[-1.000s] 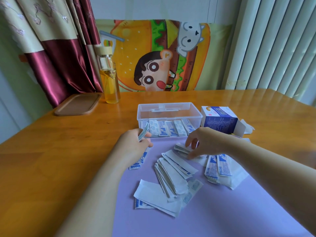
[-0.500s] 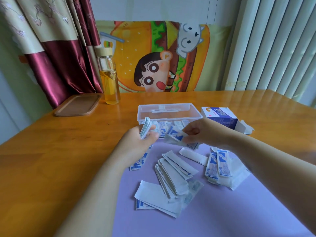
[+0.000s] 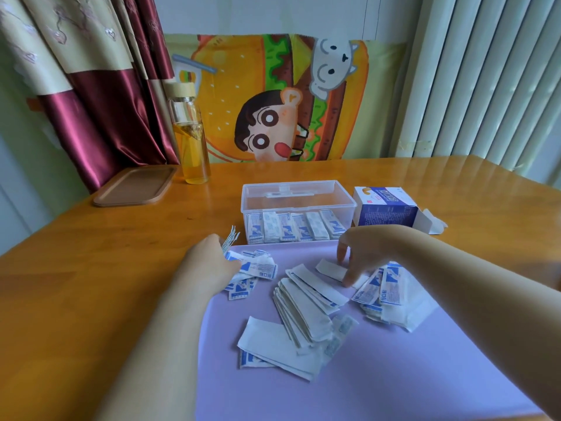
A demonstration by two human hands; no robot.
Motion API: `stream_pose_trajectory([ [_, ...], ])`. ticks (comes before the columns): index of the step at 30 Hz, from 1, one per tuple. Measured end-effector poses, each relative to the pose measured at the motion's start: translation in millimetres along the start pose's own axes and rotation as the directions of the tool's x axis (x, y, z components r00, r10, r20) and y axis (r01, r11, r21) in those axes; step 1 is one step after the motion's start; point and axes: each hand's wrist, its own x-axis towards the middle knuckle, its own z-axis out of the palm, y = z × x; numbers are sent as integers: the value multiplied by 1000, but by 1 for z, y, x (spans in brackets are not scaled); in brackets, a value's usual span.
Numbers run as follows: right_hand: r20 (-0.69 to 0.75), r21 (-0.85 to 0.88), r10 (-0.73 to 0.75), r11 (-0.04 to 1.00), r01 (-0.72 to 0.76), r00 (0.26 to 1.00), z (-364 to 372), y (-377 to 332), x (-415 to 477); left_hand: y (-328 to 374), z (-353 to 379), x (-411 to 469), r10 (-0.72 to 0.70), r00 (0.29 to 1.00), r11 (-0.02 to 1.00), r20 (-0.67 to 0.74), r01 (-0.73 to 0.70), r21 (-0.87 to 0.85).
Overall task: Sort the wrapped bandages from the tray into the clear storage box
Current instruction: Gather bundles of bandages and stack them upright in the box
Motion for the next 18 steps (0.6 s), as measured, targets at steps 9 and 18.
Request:
stream_pose_trajectory([
  [9,-354,339,-85,917,213,931,4,14,0,9,-6,0,75,987,968,-143,-107,-229],
  [18,-876,-109,-374,769,630,305,21,-25,1,35,-3,-21,348,868,649,354,49,-759],
])
